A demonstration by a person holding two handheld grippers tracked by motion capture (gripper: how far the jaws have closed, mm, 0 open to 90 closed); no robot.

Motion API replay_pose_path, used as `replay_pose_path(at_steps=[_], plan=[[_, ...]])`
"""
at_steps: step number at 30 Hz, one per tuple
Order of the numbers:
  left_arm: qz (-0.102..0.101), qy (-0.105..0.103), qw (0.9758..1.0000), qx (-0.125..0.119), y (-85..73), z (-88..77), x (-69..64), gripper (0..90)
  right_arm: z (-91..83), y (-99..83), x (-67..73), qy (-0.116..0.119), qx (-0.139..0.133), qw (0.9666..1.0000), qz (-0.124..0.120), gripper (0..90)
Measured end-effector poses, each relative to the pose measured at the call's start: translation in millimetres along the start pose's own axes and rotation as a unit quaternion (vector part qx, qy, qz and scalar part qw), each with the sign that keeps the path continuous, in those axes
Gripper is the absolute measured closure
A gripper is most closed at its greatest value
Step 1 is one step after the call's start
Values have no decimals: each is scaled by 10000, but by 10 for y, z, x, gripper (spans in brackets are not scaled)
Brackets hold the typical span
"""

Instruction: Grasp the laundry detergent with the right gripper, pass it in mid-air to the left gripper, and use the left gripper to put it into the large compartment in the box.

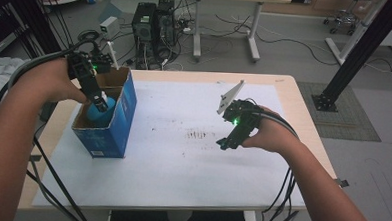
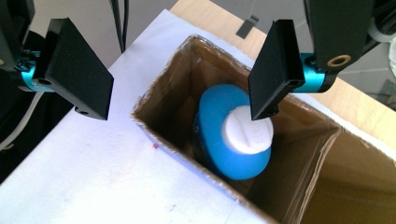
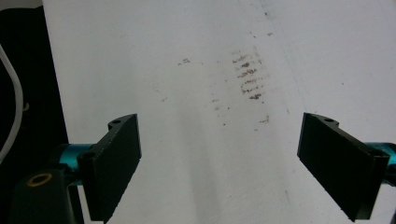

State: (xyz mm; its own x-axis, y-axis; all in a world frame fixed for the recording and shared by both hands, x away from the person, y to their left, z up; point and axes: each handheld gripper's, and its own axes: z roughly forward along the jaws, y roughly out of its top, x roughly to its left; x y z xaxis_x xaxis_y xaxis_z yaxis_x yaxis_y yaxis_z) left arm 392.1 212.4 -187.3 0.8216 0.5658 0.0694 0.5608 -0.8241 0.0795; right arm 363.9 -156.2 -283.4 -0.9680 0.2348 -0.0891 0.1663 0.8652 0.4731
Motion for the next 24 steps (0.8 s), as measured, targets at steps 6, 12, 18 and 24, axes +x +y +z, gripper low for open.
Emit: replay_pose_path(at_steps=[6,12,18,24], plan=[[244,94,9996,-78,65,-78,-87,175,-44,3,2,-44,9,10000,8,127],[464,100,9988,-70,146,-113,-172,169,-74,4,-2,-69,47,10000,7,127],[757,75,9970,-133,243,-134,-269,155,-115,16,-20,-92,96,9999,16,127],[1049,7,9943,-166,364,-96,-375,111,-157,46,-36,-98,211,9997,-8,127]])
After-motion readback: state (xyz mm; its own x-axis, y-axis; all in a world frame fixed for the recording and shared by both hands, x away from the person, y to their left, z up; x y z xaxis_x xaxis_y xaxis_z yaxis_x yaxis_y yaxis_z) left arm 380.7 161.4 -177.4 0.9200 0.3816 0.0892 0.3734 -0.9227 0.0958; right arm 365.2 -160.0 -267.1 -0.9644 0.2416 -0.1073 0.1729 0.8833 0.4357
